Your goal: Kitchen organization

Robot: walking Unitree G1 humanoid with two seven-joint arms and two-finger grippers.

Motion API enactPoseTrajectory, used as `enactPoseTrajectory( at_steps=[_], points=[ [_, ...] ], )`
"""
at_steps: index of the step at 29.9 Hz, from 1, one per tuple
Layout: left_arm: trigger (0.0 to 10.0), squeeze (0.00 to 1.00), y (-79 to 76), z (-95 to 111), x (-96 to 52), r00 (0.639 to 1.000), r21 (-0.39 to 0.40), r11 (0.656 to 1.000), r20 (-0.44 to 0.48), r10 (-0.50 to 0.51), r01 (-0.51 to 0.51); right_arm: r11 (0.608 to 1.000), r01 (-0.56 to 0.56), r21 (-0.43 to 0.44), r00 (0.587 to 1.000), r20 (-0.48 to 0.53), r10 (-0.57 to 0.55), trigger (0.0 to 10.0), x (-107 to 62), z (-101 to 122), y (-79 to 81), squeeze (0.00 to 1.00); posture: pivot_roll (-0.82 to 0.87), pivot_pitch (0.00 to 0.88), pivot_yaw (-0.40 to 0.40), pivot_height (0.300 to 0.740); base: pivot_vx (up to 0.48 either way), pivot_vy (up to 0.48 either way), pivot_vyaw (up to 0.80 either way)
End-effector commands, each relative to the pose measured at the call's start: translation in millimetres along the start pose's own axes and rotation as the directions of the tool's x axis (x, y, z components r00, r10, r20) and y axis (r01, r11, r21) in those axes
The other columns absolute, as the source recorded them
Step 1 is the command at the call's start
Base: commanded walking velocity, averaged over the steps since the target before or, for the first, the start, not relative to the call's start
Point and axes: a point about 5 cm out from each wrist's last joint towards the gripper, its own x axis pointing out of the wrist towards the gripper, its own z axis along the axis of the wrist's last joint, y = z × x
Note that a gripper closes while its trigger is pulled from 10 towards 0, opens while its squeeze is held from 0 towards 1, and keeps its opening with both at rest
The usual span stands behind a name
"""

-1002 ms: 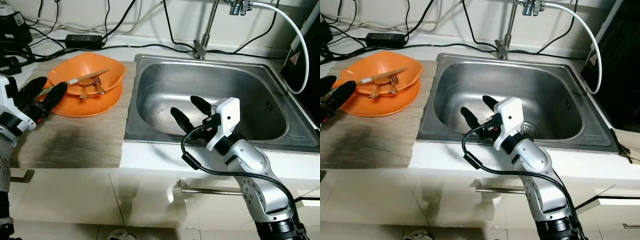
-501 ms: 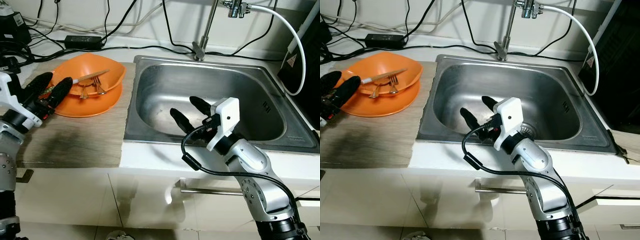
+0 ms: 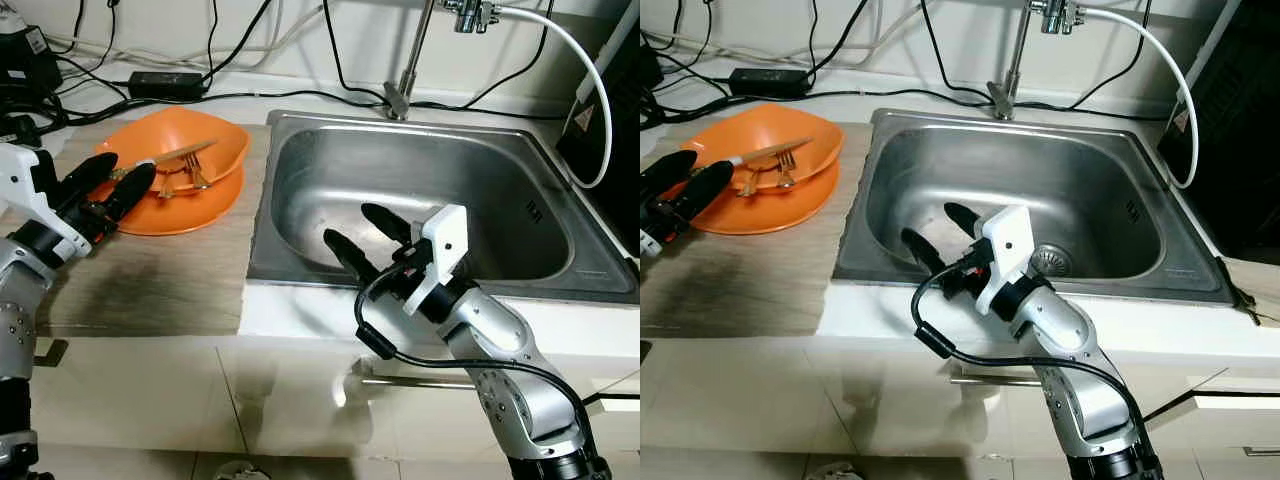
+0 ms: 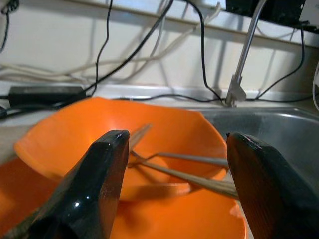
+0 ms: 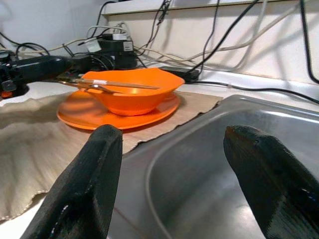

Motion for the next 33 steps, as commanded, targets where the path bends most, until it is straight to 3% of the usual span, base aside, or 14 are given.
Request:
enactPoseTrajectory(
  at_steps=[1,5,7,8,9,10,11,33],
  points=[
    [10.0,0.0,-0.4,2,4.1,1.0,-0.007,1.0,-0.012,-0.02,0.02,1.0,0.03,-0.006,1.0,0.006,-0.03,10.0,-4.6,5,-7.0,0.0,0.09,0.035,-0.004,0.74,0.0,0.0,0.0],
    [10.0,0.0,1.0,3,4.3,1.0,-0.026,0.999,-0.007,-0.021,0.021,0.999,0.042,-0.006,0.999,0.008,-0.042,10.0,-6.4,6,-9.9,0.0,0.09,0.034,-0.001,0.74,0.0,0.0,0.0],
    [6.7,0.0,2.5,4,4.0,1.0,-0.036,0.999,-0.006,-0.025,0.024,0.999,0.051,-0.008,0.999,0.01,-0.051,10.0,-7.4,7,-12.3,0.0,0.09,0.033,0.002,0.74,0.0,0.0,0.0],
    [4.0,0.0,3.2,4,4.0,1.0,-0.037,0.999,-0.005,-0.023,0.023,0.998,0.055,-0.009,0.998,0.01,-0.054,10.0,-7.5,8,-13.1,0.0,0.08,0.032,0.002,0.74,0.0,0.0,0.0],
    [4.0,0.0,3.6,4,4.0,1.0,-0.037,0.999,-0.004,-0.022,0.022,0.998,0.057,-0.01,0.998,0.011,-0.057,10.0,-7.6,8,-13.5,0.0,0.08,0.032,0.002,0.74,0.0,0.0,0.0],
    [0.8,0.0,4.1,5,4.0,1.0,-0.038,0.999,-0.001,-0.02,0.02,0.998,0.06,-0.012,0.998,0.011,-0.06,10.0,-7.7,8,-14.3,0.0,0.08,0.031,0.001,0.74,0.0,0.0,0.0],
    [0.0,0.0,4.3,5,4.0,1.0,-0.041,0.999,0.001,-0.021,0.021,0.998,0.062,-0.013,0.998,0.012,-0.062,10.0,-7.8,9,-15.0,0.0,0.08,0.03,0.0,0.74,0.0,0.0,0.0],
    [0.0,0.0,5.7,9,3.1,0.999,-0.085,0.996,0.029,-0.028,0.03,0.997,0.077,-0.019,0.997,0.016,-0.076,10.0,-5.9,10,-21.8,0.0,0.09,0.011,-0.006,0.74,0.0,0.0,0.0]
  ],
)
